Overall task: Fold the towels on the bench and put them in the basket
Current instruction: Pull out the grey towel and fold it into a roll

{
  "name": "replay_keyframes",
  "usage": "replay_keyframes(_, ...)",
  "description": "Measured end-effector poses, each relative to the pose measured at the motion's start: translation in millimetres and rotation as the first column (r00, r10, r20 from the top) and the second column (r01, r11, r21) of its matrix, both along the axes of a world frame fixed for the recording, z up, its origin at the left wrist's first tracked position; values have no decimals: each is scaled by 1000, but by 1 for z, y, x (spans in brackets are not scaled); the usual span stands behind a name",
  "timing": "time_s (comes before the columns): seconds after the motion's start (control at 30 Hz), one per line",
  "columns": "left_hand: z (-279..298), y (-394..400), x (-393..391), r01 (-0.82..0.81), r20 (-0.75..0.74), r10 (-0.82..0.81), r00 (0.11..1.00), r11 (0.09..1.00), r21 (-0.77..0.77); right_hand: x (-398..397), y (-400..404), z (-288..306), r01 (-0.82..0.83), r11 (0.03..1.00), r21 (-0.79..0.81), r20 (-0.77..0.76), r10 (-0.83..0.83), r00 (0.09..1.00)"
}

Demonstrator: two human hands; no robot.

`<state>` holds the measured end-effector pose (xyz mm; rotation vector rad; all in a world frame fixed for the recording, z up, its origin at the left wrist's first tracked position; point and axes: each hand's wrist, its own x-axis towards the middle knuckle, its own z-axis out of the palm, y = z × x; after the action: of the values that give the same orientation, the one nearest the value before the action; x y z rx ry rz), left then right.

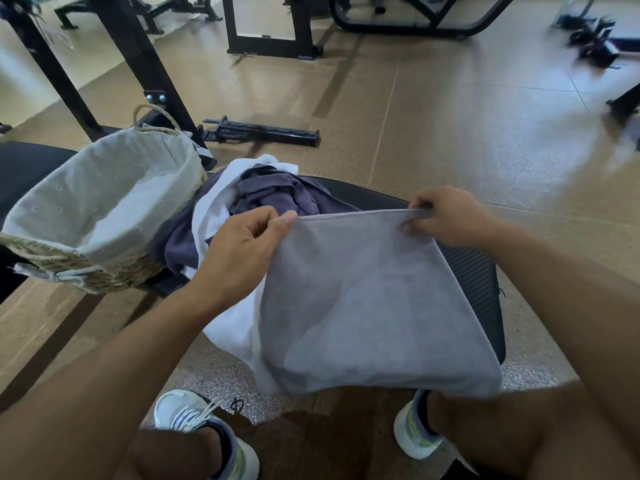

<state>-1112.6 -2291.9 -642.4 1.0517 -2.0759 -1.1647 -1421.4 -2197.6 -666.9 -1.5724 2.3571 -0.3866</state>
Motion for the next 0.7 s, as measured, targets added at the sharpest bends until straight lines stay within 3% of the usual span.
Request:
replay_keyframes(0.17,-1,-10,1,-182,5,183,983,983,-24,-12,7,5,188,981,-58,262,-166,951)
replay_keyframes(0.27,2,-15,3,-252,-4,253,968,965,71,-13,11,6,308,950,-53,413,-260,873)
replay_keyframes(0.37,3,-17,4,-266,6,268,963,953,145,-1,12,14,353,935,-36,464,-297,835)
replay_keyframes(0.57,5,18,-10,-129,-87,169,982,927,351,74,16,42,274,956,-108,628,-148,764)
replay_keyframes(0.7,1,40,-19,-57,-140,125,982,909,413,119,24,42,196,976,-91,770,-56,635)
